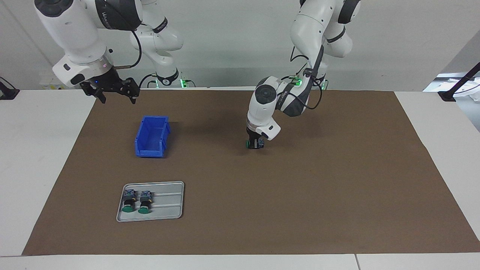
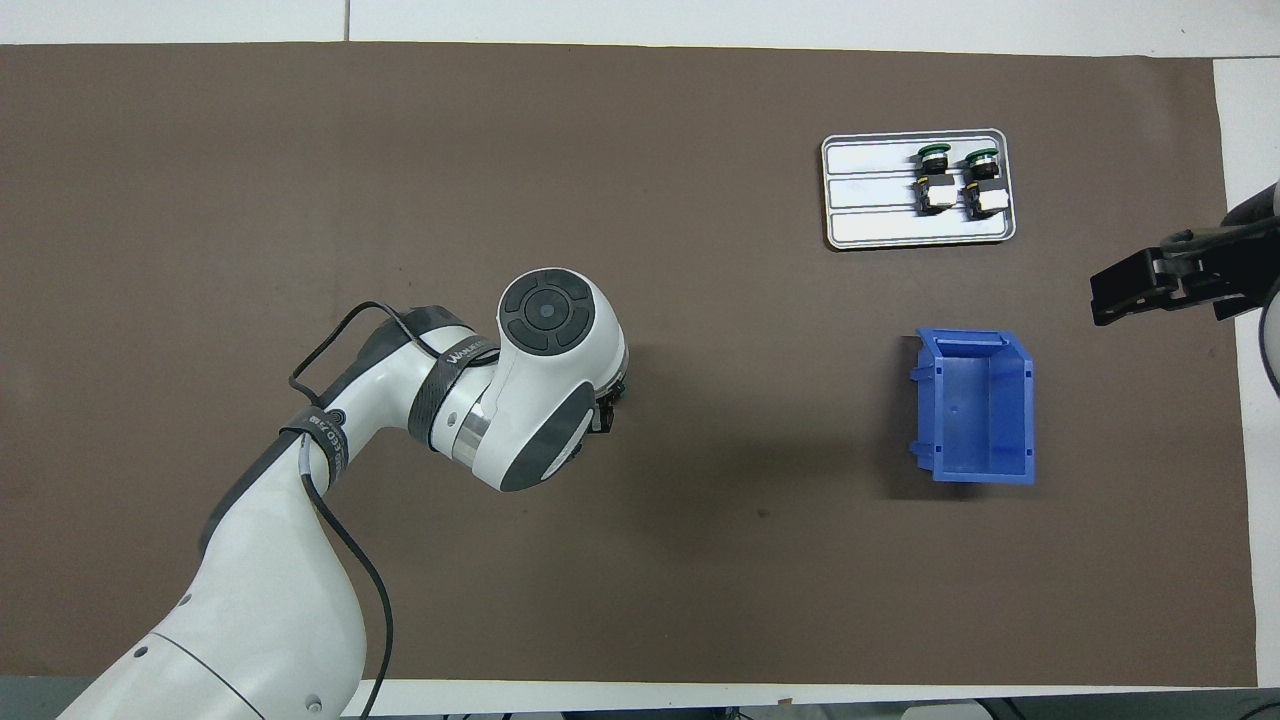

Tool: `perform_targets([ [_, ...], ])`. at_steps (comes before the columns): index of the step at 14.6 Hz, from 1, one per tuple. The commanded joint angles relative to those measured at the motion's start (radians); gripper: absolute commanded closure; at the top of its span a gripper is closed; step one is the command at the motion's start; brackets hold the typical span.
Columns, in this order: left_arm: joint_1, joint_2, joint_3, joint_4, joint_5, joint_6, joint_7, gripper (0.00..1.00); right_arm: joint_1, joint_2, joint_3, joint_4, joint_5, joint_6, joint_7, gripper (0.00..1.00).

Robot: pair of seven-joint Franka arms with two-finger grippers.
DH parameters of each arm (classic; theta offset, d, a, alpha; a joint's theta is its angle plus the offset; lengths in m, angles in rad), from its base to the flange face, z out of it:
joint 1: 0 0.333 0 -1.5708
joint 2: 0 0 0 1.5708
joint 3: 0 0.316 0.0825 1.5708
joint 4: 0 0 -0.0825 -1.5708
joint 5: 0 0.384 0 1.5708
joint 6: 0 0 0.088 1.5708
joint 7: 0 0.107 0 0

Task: Place and press button with both arms
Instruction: 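Grasp and lift the green button with the left gripper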

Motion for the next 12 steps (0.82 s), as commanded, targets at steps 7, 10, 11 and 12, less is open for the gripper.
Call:
perform_targets([
  [7, 0.083, -0.123, 0.013, 0.001, -0.009, -0.052, 0.052, 0.91, -0.009, -0.024, 0.003, -0.03, 0.01, 0.018, -0.022, 0.0],
  [10, 0.121, -0.142, 0.011, -0.013, -0.01, -0.046, 0.069, 0.91, -0.009, -0.024, 0.003, -0.03, 0.01, 0.018, -0.022, 0.0],
  [11, 0.126, -0.143, 0.01, -0.023, -0.012, -0.039, 0.087, 0.91, -0.009, -0.024, 0.003, -0.03, 0.01, 0.018, -0.022, 0.0],
  [12, 0.126, -0.148, 0.01, -0.036, -0.015, -0.032, 0.133, 0.91, -0.009, -0.024, 0.003, -0.03, 0.01, 0.018, -0.022, 0.0],
])
